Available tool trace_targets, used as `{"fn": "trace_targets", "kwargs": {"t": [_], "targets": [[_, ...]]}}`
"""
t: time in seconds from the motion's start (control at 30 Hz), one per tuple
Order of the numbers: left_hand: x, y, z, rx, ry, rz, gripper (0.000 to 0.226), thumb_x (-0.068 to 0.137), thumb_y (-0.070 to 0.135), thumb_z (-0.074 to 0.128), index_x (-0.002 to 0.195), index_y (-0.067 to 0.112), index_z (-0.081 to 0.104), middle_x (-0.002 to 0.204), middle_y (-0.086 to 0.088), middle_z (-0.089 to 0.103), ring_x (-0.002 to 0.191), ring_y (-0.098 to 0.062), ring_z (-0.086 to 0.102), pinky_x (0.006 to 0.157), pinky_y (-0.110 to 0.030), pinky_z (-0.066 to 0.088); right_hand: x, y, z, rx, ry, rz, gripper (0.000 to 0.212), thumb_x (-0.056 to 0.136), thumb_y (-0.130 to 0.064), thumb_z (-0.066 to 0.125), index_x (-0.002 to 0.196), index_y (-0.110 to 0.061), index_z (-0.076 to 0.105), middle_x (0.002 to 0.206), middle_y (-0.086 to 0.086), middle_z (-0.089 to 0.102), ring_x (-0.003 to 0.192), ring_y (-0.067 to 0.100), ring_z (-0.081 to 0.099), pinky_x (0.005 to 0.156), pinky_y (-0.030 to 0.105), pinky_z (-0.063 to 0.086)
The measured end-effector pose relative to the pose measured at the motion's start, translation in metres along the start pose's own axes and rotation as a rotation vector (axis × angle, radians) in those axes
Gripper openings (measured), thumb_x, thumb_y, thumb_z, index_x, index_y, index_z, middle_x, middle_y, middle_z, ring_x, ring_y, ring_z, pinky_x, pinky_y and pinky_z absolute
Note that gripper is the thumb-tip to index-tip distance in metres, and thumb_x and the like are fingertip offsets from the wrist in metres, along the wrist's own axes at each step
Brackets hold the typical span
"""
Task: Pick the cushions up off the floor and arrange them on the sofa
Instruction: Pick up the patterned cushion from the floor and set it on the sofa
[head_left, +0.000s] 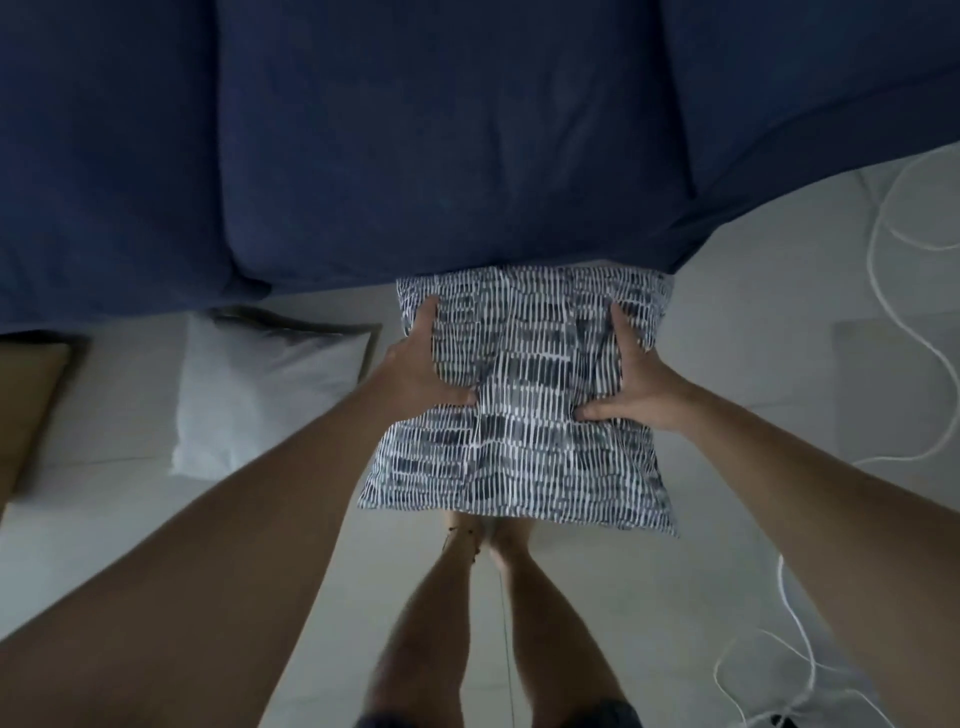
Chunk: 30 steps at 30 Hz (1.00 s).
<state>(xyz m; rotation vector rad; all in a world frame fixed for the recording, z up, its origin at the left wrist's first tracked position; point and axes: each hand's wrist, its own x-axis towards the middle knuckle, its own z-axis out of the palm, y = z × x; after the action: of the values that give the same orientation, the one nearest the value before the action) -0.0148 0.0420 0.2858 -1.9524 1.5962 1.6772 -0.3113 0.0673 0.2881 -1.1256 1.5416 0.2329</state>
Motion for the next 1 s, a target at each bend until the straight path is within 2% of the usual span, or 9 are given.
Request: {"fn": "trace_targets", "kwargs": {"t": [0.2,0.33,0.5,0.67,0.77,0.83,0.9,0.93,1.0], "targets": [[-0.087,0.067,-0.061,0.024,0.051,0.062,0.139,0.068,0.036,0.094,0.161,0.036,-0.010,0.164,-0.011,0.030,0.147,-0.036,0.033,0.114,-0.039,0.030,-0.096,-0.060,-0.060,-0.022,0.052,-0.070,0.144,0.070,-0.041,0.089,0.147,-0.048,-0.032,0.169,0.007,-0.008,0.155,0.026,0.005,0.124,0.048,0.011],[-0.103,0.104,-0.107,0.051,0.138,0.075,0.143,0.065,0.043,0.094,0.159,0.040,-0.014,0.155,-0.012,0.045,0.139,-0.037,0.044,0.111,-0.041,0.038,-0.118,-0.100,-0.106,-0.043,0.091,-0.139,0.144,0.072,-0.040,0.088,0.148,-0.044,-0.033,0.169,0.003,-0.008,0.155,0.025,0.000,0.124,0.047,0.007],[-0.087,0.142,-0.167,0.039,0.196,0.129,0.144,0.066,0.042,0.093,0.156,0.045,-0.020,0.153,-0.014,0.047,0.129,-0.033,0.053,0.102,-0.037,0.043,-0.106,-0.150,-0.155,-0.060,0.146,-0.211,0.143,0.073,-0.035,0.087,0.149,-0.041,-0.033,0.169,0.004,-0.010,0.155,0.025,-0.005,0.124,0.049,0.005],[-0.047,0.175,-0.230,0.070,0.273,0.202,0.146,0.068,0.039,0.092,0.154,0.044,-0.026,0.156,-0.015,0.043,0.126,-0.034,0.057,0.106,-0.045,0.046,-0.067,-0.203,-0.208,-0.101,0.168,-0.256,0.141,0.077,-0.029,0.086,0.148,-0.040,-0.035,0.167,0.009,-0.015,0.154,0.024,-0.003,0.120,0.040,0.009],[-0.013,0.193,-0.279,0.123,0.324,0.263,0.149,0.066,0.042,0.093,0.153,0.045,-0.028,0.155,-0.014,0.044,0.121,-0.029,0.059,0.105,-0.044,0.046,-0.038,-0.236,-0.246,-0.143,0.207,-0.305,0.141,0.077,-0.030,0.085,0.147,-0.040,-0.037,0.167,0.003,-0.017,0.154,0.028,-0.010,0.121,0.044,0.005],[0.010,0.201,-0.312,0.157,0.334,0.305,0.150,0.067,0.041,0.093,0.152,0.044,-0.030,0.149,-0.013,0.048,0.108,-0.021,0.062,0.100,-0.038,0.046,-0.018,-0.261,-0.270,-0.186,0.229,-0.331,0.142,0.077,-0.030,0.085,0.147,-0.039,-0.038,0.167,0.004,-0.016,0.154,0.031,-0.006,0.121,0.043,0.006],[0.031,0.211,-0.341,0.184,0.361,0.345,0.151,0.067,0.039,0.093,0.151,0.044,-0.032,0.148,-0.015,0.048,0.102,-0.019,0.062,0.098,-0.036,0.045,0.002,-0.286,-0.292,-0.216,0.277,-0.357,0.142,0.077,-0.028,0.085,0.147,-0.039,-0.038,0.167,0.010,-0.016,0.153,0.034,0.011,0.116,0.034,0.015],[0.041,0.216,-0.354,0.194,0.386,0.367,0.151,0.067,0.039,0.093,0.150,0.045,-0.033,0.149,-0.015,0.046,0.105,-0.021,0.062,0.098,-0.036,0.044,0.012,-0.297,-0.301,-0.222,0.305,-0.367,0.142,0.078,-0.028,0.085,0.146,-0.041,-0.038,0.167,0.013,-0.015,0.150,0.034,0.021,0.112,0.031,0.018],[0.059,0.221,-0.379,0.200,0.447,0.407,0.152,0.066,0.039,0.094,0.149,0.046,-0.034,0.152,-0.015,0.042,0.120,-0.027,0.057,0.102,-0.038,0.043,0.032,-0.318,-0.317,-0.230,0.358,-0.405,0.143,0.077,-0.029,0.086,0.145,-0.043,-0.039,0.167,0.015,-0.016,0.150,0.031,0.022,0.113,0.031,0.018]]}}
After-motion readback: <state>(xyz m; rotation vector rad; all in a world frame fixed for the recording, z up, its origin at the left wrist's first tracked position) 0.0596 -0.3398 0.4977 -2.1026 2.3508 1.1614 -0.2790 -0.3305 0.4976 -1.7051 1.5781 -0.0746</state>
